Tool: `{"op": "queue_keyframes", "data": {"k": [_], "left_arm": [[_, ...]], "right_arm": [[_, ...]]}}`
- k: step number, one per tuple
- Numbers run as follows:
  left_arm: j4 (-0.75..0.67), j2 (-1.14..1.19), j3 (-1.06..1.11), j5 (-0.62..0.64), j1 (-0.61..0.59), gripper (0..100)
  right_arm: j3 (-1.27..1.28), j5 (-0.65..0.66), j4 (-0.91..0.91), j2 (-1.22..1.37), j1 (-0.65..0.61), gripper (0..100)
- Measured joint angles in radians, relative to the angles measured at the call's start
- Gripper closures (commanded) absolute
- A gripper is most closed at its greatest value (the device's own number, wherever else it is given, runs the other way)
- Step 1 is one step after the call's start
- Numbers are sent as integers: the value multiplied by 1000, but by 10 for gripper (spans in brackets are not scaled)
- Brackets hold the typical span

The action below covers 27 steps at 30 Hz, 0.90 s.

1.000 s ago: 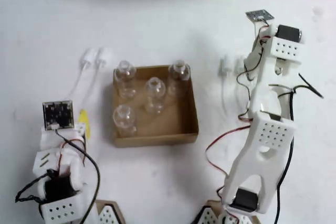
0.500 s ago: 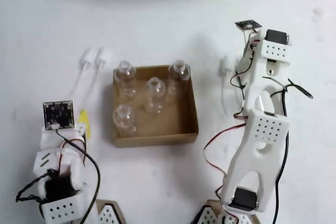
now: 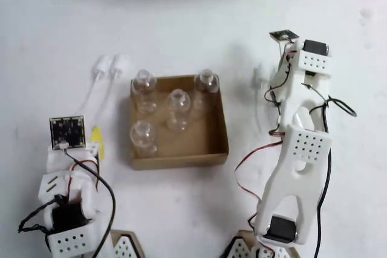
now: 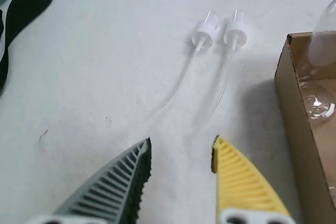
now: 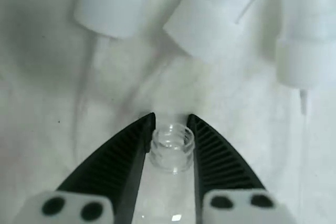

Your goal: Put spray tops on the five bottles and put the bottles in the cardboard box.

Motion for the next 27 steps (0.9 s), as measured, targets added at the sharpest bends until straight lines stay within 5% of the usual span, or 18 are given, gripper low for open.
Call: {"op": "queue_keyframes", "data": {"k": [19, 27], "left_arm": [[0, 0, 0, 0, 0, 819], [0, 0, 0, 0, 0, 819]], "right_arm": [[-57, -25, 61, -265, 0, 983], [232, -141, 61, -647, -41, 983]]}}
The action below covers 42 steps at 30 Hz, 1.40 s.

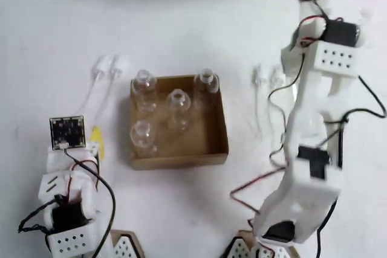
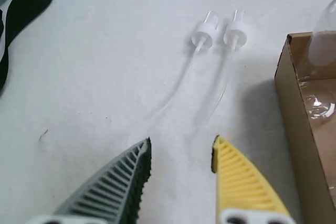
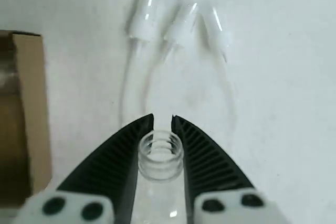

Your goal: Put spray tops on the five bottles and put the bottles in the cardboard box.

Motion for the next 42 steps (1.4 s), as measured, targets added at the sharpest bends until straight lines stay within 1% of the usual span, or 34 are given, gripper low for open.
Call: {"op": "queue_keyframes", "data": {"k": [5, 8, 13, 19, 22, 27, 31, 33, 36, 42], "left_arm": [[0, 0, 0, 0, 0, 819], [0, 0, 0, 0, 0, 819], [0, 0, 0, 0, 0, 819], [0, 0, 0, 0, 0, 819], [0, 0, 0, 0, 0, 819], [0, 0, 0, 0, 0, 819], [0, 0, 0, 0, 0, 819], [0, 0, 0, 0, 0, 819], [0, 0, 0, 0, 0, 819], [0, 0, 0, 0, 0, 819]], "right_arm": [[258, -15, -2, -318, -123, 983], [402, -95, -58, -508, -187, 983], [695, -249, -281, -795, -262, 983], [1102, -331, -588, -1125, -397, 983], [1335, -345, -773, -1280, -436, 983], [1729, -347, -1108, -1517, -462, 984], [1984, -348, -1309, -1666, -519, 984], [2073, -348, -1375, -1723, -554, 984], [2140, -350, -1430, -1783, -611, 984], [2226, -318, -1537, -1786, -624, 984]]}}
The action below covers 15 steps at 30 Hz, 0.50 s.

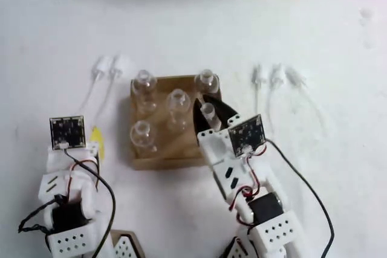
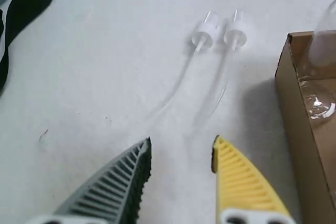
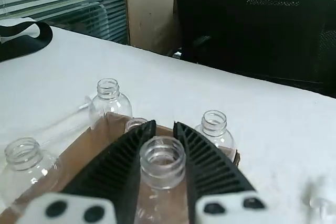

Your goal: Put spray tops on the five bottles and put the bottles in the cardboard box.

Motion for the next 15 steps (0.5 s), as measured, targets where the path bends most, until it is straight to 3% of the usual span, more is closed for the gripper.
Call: {"op": "queue_keyframes", "data": {"k": [6, 15], "left_arm": [[0, 0, 0, 0, 0, 819], [0, 0, 0, 0, 0, 819]], "right_arm": [[43, 9, -29, -8, -2, 984], [43, 9, 252, -204, 3, 981]]}}
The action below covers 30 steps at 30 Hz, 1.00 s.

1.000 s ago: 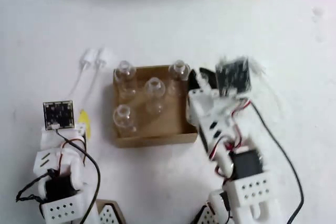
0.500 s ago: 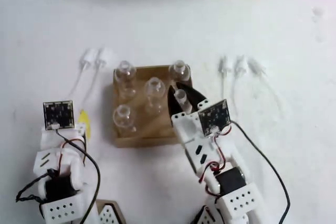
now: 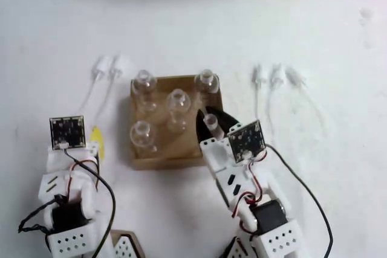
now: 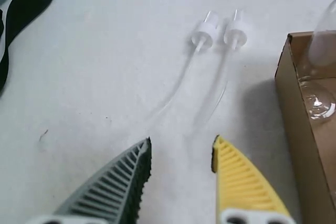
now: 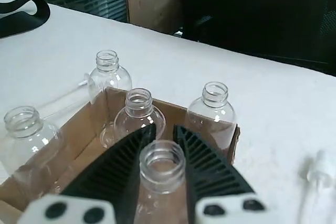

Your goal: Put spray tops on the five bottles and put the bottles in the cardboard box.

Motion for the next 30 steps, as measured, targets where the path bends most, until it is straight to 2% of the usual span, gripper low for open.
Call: {"op": "queue_keyframes", "data": {"k": [8, 13, 18, 30], "left_arm": [[0, 0, 0, 0, 0, 819], [0, 0, 0, 0, 0, 819], [0, 0, 0, 0, 0, 819], [0, 0, 0, 0, 0, 819]], "right_arm": [[44, 149, 130, -123, -3, 981], [44, 163, 132, -123, -3, 978], [44, 163, 138, -123, -3, 885], [44, 163, 176, -123, -3, 876]]}}
